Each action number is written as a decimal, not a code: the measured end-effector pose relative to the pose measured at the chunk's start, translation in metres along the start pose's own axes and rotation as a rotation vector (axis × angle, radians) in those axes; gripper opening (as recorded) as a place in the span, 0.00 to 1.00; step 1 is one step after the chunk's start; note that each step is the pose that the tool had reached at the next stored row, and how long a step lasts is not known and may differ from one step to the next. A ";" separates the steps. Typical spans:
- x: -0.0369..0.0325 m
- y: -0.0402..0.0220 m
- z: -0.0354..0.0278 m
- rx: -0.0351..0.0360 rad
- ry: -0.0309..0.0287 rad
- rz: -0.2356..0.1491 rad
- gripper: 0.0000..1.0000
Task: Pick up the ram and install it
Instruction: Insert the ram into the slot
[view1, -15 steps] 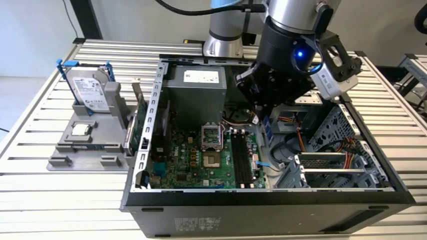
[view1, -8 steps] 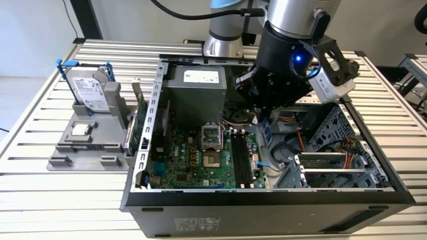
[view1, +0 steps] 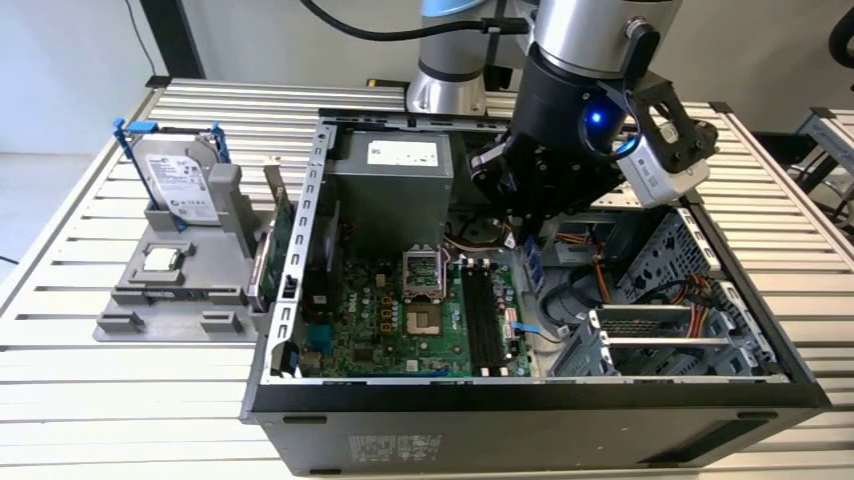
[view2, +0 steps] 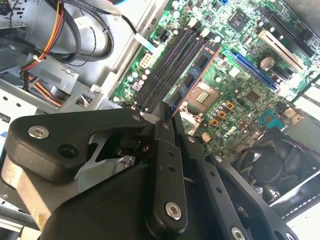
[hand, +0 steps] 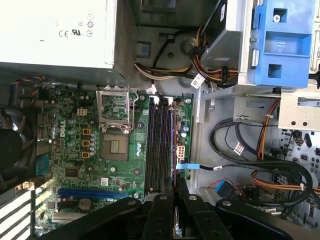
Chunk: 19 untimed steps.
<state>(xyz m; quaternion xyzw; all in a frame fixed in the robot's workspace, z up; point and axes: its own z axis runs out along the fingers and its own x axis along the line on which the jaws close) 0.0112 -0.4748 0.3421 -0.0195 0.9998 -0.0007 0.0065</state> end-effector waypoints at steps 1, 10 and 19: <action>0.0000 0.0000 0.0002 0.0000 0.0000 0.000 0.00; -0.0002 0.0000 0.0060 -0.0001 0.0000 0.000 0.00; -0.0017 -0.0001 0.0124 0.0004 0.0001 0.000 0.00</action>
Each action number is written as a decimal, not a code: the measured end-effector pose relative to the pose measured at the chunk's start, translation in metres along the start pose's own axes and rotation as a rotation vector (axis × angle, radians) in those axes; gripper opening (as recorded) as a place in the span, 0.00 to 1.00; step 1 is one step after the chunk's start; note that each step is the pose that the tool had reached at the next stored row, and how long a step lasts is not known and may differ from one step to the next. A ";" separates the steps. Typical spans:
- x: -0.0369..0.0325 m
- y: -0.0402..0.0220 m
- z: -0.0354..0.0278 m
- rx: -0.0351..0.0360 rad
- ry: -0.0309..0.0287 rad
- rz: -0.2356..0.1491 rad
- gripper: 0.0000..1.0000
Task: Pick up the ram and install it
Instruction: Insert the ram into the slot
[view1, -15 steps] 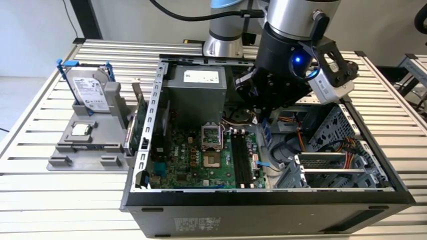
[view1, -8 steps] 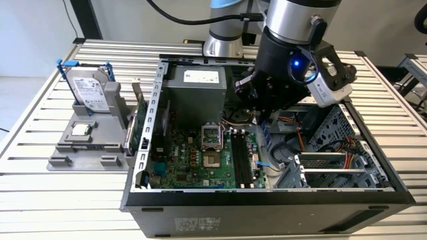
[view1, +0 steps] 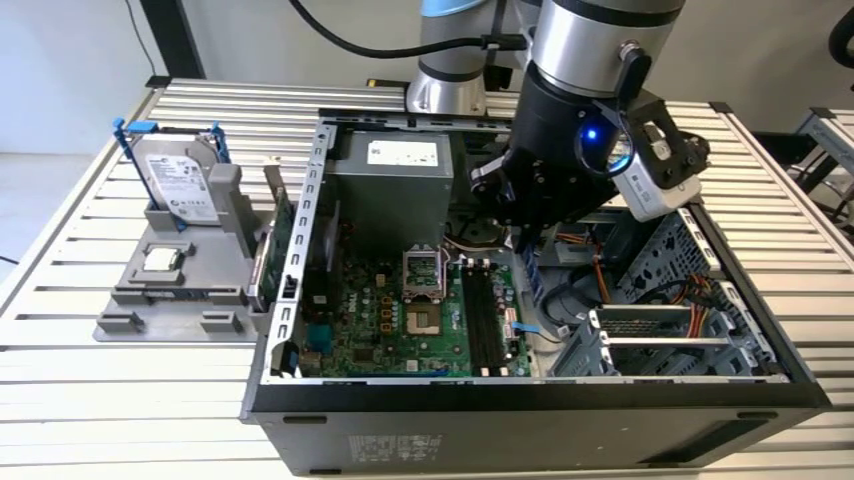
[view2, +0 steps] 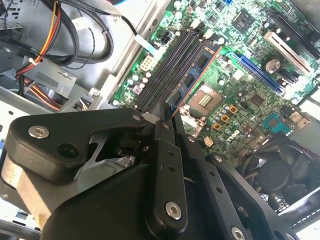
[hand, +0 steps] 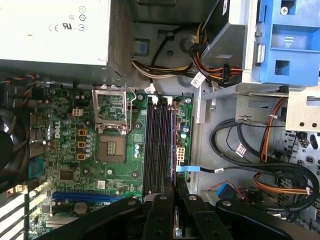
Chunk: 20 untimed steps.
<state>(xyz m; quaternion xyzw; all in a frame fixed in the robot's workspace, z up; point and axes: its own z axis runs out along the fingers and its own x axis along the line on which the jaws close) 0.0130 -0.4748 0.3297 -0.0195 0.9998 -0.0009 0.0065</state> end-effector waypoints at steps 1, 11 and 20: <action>0.0000 0.0000 0.0001 -0.0001 0.0000 0.000 0.00; -0.0007 0.0000 0.0026 -0.0003 -0.0001 0.000 0.00; -0.0008 0.0000 0.0038 -0.0006 -0.0002 0.000 0.00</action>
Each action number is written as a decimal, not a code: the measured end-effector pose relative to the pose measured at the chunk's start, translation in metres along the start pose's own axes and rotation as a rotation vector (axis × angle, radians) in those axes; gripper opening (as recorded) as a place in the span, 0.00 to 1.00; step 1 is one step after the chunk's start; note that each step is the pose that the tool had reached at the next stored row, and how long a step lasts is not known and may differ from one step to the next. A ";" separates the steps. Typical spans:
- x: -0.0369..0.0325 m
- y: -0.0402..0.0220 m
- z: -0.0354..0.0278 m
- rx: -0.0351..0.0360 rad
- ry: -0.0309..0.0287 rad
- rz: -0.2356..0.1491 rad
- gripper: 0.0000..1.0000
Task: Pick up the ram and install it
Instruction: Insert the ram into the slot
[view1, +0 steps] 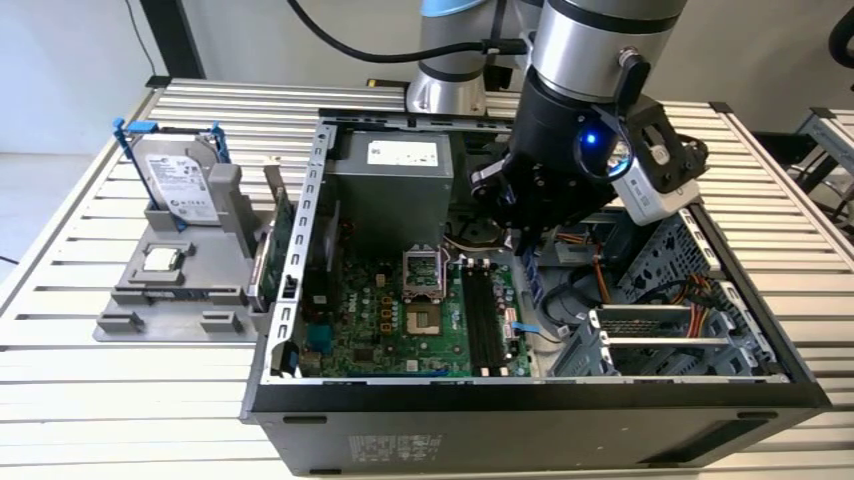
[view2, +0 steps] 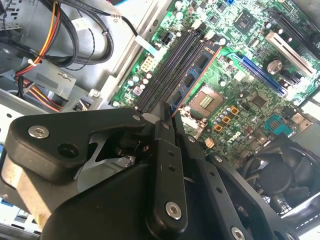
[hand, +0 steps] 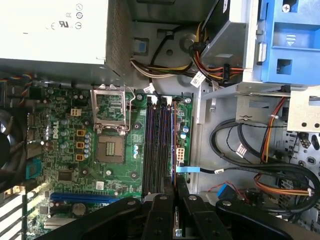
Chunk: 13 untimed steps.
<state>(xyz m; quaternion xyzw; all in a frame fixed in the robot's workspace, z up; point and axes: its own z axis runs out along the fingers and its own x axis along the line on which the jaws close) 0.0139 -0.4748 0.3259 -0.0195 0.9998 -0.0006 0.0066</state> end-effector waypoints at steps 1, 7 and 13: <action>0.0000 0.0000 0.0004 -0.0001 0.0000 0.000 0.00; 0.0000 0.0000 0.0041 0.0002 0.0001 0.000 0.00; 0.0000 0.0000 0.0084 0.0002 0.0001 0.000 0.00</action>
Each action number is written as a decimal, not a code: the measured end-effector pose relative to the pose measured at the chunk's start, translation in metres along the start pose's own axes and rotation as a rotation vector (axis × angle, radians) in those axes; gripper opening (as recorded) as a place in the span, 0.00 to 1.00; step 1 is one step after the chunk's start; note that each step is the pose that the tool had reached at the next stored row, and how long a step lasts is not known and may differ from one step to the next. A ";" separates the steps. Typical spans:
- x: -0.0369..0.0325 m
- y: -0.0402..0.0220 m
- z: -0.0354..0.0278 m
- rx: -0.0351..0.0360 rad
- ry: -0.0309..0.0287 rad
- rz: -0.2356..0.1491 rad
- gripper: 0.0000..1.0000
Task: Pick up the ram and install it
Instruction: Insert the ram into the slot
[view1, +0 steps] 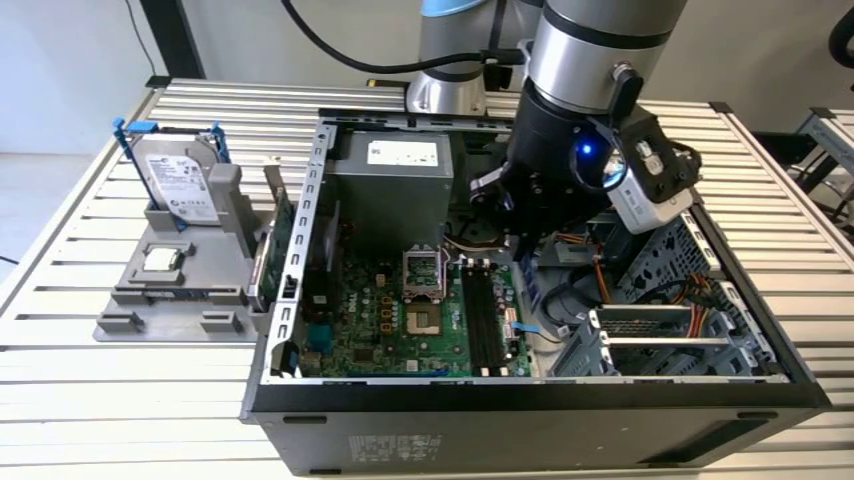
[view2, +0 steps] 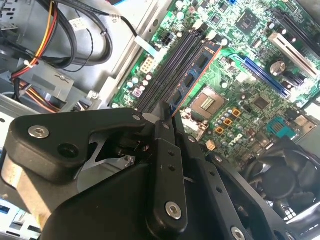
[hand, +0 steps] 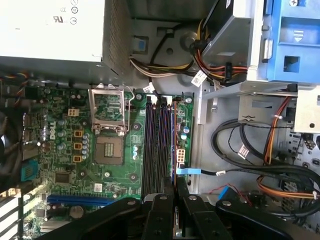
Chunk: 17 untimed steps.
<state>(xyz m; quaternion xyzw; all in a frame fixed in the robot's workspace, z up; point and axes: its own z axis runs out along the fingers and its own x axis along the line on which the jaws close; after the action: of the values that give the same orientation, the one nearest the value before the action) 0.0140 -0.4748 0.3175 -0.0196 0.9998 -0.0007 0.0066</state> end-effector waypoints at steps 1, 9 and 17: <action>0.0000 0.0000 0.0005 0.0001 0.0000 0.000 0.00; 0.0001 0.0000 0.0047 0.0003 0.0001 0.000 0.00; 0.0003 0.0001 0.0120 0.0004 0.0015 0.033 0.00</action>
<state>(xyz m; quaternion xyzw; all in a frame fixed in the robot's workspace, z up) 0.0139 -0.4748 0.3055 -0.0029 1.0000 -0.0008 0.0058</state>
